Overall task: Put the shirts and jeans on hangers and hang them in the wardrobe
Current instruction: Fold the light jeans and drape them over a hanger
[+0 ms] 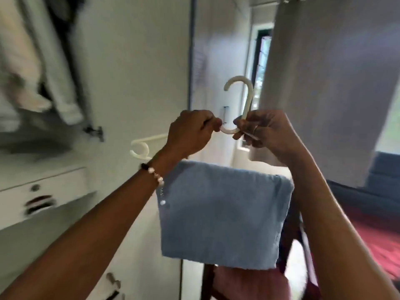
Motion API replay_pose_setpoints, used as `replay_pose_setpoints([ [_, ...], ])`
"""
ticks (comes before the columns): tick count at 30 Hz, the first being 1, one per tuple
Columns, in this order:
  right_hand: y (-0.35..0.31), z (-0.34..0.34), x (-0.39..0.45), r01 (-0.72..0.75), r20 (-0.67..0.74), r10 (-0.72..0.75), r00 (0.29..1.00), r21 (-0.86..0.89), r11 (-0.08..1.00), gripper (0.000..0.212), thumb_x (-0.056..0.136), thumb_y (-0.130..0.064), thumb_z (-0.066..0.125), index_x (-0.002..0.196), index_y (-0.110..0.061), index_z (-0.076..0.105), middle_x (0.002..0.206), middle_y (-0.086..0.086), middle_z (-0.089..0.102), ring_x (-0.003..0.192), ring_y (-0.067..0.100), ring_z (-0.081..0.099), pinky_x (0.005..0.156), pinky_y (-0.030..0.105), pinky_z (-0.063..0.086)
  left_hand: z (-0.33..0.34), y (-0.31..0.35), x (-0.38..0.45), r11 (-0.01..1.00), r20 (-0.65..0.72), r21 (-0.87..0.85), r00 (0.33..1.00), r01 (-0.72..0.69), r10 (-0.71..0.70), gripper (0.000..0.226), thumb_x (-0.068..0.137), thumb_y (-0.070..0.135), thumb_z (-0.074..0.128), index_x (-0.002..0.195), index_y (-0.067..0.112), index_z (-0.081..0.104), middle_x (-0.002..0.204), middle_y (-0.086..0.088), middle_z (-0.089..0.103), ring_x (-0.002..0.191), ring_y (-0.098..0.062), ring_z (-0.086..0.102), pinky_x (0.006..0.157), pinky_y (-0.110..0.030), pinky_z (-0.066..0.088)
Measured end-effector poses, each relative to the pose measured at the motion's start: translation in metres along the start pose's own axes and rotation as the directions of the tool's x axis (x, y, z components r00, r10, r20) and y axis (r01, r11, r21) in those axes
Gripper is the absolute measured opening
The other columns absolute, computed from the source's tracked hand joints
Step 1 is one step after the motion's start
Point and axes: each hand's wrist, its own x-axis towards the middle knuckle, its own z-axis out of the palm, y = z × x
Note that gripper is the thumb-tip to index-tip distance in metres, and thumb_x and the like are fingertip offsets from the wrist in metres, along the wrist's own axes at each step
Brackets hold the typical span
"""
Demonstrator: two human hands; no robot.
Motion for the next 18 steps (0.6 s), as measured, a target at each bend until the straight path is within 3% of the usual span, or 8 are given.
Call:
replay_pose_setpoints([
  [3,-0.024,0.064,0.041,0.075,0.146,-0.088,0.985,0.092,0.993,0.011,0.086,-0.002,0.066,0.095,0.005,0.069,0.076,0.018,0.072,0.056,0.016,0.051,0.046,0.021,0.035,-0.073,-0.036,-0.003,0.977,-0.080,0.179,0.992,0.115,-0.101,0.028,0.092,0.041,0.052,0.082,0.025,0.072,0.058,0.009,0.051,0.076,-0.024,0.059,0.069,-0.034,0.046],
  [5,-0.036,0.101,0.061,0.116,0.217,-0.146,0.965,0.144,0.983,0.019,0.084,0.005,0.064,0.103,0.006,0.067,0.083,0.022,0.072,0.062,0.019,0.055,0.049,0.022,0.038,-0.117,-0.056,-0.008,0.952,-0.136,0.259,0.982,0.165,-0.133,0.030,0.091,0.042,0.052,0.079,0.025,0.072,0.054,0.011,0.049,0.070,-0.022,0.056,0.067,-0.033,0.044],
  [9,-0.057,0.177,0.097,0.244,0.324,-0.311,0.894,0.232,0.942,0.021,0.086,0.002,0.066,0.107,0.004,0.067,0.084,0.019,0.073,0.066,0.018,0.060,0.052,0.025,0.047,-0.202,-0.081,-0.027,0.869,-0.282,0.387,0.937,0.308,-0.207,0.030,0.092,0.039,0.053,0.079,0.022,0.073,0.060,0.003,0.054,0.070,-0.023,0.056,0.068,-0.032,0.044],
  [14,-0.066,0.258,0.128,0.393,0.428,-0.447,0.786,0.212,0.895,0.019,0.096,-0.002,0.052,0.103,-0.014,0.066,0.067,0.005,0.068,0.051,0.008,0.058,0.050,0.015,0.043,-0.294,-0.110,-0.054,0.732,-0.564,0.442,0.795,0.519,-0.223,0.030,0.090,0.037,0.054,0.081,0.016,0.073,0.080,-0.014,0.069,0.083,-0.034,0.063,0.074,-0.040,0.051],
  [18,-0.064,0.316,0.146,0.623,0.467,-0.589,0.660,0.099,0.776,0.031,0.099,-0.013,0.044,0.125,-0.023,0.057,0.076,-0.007,0.066,0.069,0.011,0.065,0.067,0.026,0.051,-0.354,-0.128,-0.073,0.625,-0.714,0.443,0.674,0.643,-0.187,0.029,0.092,0.034,0.055,0.082,0.016,0.074,0.081,-0.017,0.069,0.084,-0.039,0.062,0.080,-0.043,0.049],
])
